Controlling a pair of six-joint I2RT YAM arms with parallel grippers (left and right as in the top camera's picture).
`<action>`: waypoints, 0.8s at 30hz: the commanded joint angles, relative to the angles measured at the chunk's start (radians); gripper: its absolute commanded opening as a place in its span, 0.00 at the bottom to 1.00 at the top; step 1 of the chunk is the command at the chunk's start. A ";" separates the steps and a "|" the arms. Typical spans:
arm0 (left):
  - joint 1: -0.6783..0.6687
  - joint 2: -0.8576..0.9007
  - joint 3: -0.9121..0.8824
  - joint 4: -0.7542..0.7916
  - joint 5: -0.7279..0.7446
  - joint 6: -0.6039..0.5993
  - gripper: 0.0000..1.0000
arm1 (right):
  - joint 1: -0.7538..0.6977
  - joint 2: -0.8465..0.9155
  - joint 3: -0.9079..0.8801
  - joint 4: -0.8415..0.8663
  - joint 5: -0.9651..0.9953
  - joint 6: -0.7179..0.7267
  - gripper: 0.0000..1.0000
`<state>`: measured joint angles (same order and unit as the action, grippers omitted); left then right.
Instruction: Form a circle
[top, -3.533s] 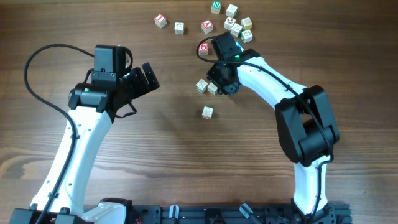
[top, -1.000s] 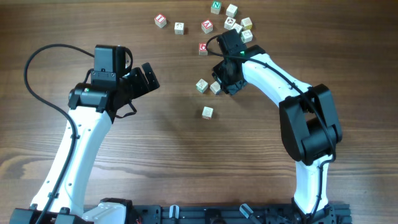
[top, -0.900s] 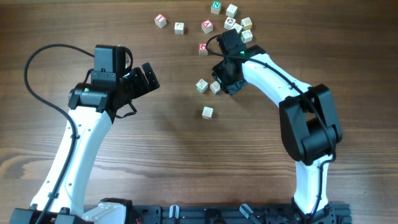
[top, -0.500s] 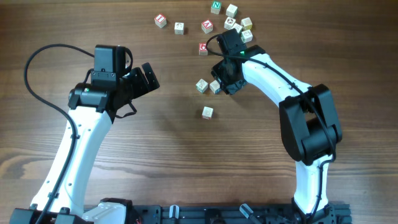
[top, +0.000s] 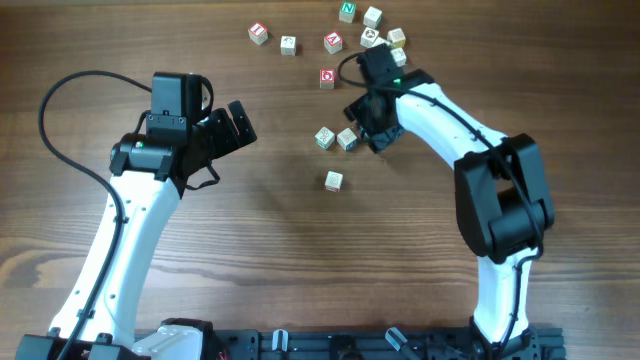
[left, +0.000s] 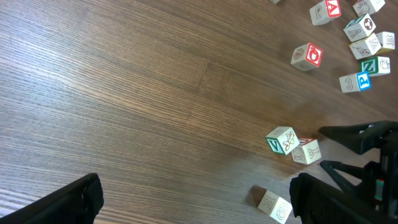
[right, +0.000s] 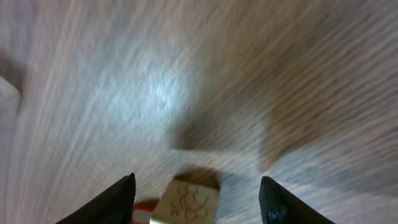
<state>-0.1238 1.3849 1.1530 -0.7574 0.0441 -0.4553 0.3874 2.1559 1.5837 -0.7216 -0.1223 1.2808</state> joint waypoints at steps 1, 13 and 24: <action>0.005 0.006 0.006 0.002 0.008 -0.009 1.00 | -0.040 0.006 0.058 -0.004 0.025 -0.051 0.61; 0.005 0.006 0.006 0.002 0.008 -0.009 1.00 | -0.014 0.064 0.055 0.040 0.070 -0.124 0.09; 0.005 0.006 0.006 0.002 0.008 -0.009 1.00 | -0.100 0.077 0.054 -0.119 0.114 -0.279 0.05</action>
<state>-0.1238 1.3849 1.1530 -0.7574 0.0437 -0.4557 0.3317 2.2189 1.6367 -0.8104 -0.0513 1.1019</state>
